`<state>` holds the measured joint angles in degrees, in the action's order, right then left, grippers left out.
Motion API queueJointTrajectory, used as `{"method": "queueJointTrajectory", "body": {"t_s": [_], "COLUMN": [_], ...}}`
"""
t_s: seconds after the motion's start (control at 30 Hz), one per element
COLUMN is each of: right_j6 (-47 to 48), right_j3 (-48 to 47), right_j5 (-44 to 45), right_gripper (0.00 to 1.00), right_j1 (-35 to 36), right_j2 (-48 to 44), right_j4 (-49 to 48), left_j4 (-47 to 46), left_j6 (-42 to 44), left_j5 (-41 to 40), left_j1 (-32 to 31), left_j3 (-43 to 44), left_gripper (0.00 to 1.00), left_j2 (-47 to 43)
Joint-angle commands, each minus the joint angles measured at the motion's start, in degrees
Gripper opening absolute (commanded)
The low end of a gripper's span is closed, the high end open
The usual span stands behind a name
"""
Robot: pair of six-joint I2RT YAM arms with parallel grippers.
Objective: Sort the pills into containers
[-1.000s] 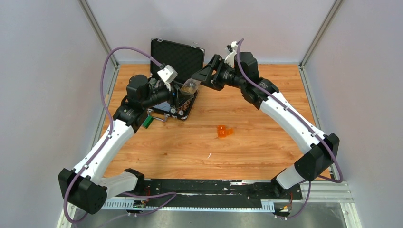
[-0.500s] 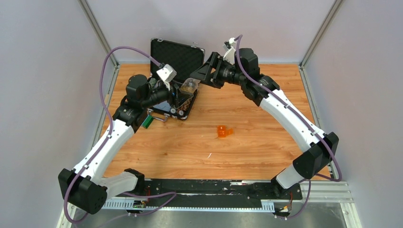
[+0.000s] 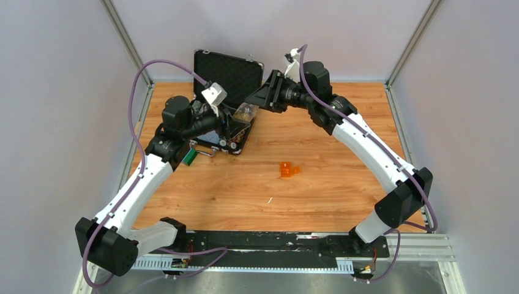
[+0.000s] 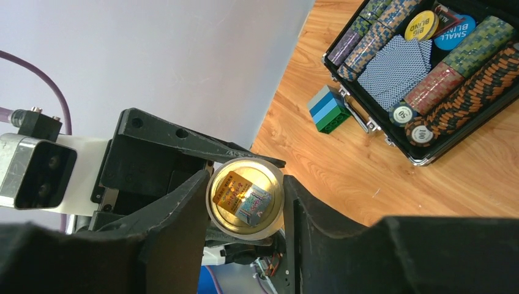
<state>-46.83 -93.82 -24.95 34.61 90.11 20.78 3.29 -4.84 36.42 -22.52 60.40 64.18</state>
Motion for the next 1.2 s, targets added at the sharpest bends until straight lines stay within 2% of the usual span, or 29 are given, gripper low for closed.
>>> {"method": "queueJointTrajectory", "body": {"t_s": [0.0,0.1,0.2,0.33,0.43,0.5,0.6,0.8,0.93,1.07,1.17], "right_j6": [0.46,3.01,7.34,14.61,19.49,22.38,26.23,26.56,23.04,19.36,17.55], "right_j3": [-3.25,-2.83,-1.03,0.89,0.42,0.0,0.17,-0.91,2.7,8.14,14.84], "right_j5": [-2.01,-3.88,-9.65,-26.89,-34.54,-37.76,-37.96,-27.98,-9.79,11.57,22.56], "right_gripper": [0.36,0.27,0.27,0.28,0.27,0.26,0.23,0.26,0.3,0.29,0.29], "right_j1": [-0.89,-1.9,-4.81,-10.33,-12.29,-12.46,-12.46,-13.12,-14.32,-15.29,-15.52], "right_j2": [0.89,0.08,-1.51,-2.85,-2.45,-2.48,-3.76,-3.99,-4.66,-4.62,-5.86], "right_j4": [-0.01,-0.61,-3.47,-8.79,-9.09,-9.11,-9.39,-7.21,-3.45,2.64,3.91], "left_j4": [-5.13,-4.53,-2.8,1.79,3.19,2.71,1.6,-1.79,-2.39,-1.77,-1.21], "left_j6": [-2.43,-2.77,-3.08,-3.95,-5.63,-6.89,-8.78,-8.95,-5.53,-2.68,-1.42], "left_j5": [4.16,4.64,5.03,7.52,11.21,13.15,15.27,14.78,13.18,13.35,13.72], "left_j1": [0.02,0.02,0.02,0.02,0.02,0.02,0.02,0.02,0.02,0.02,0.02], "left_j3": [2.2,2.3,2.92,5.37,6.62,6.54,6.38,3.73,1.44,0.19,-0.28], "left_gripper": [0.0,0.0,0.0,0.0,0.0,0.0,0.0,0.0,0.0,0.0,0.0], "left_j2": [-0.35,-0.56,-0.71,-0.17,0.1,-0.3,-0.96,-2.11,-3.17,-2.94,-2.31]}}
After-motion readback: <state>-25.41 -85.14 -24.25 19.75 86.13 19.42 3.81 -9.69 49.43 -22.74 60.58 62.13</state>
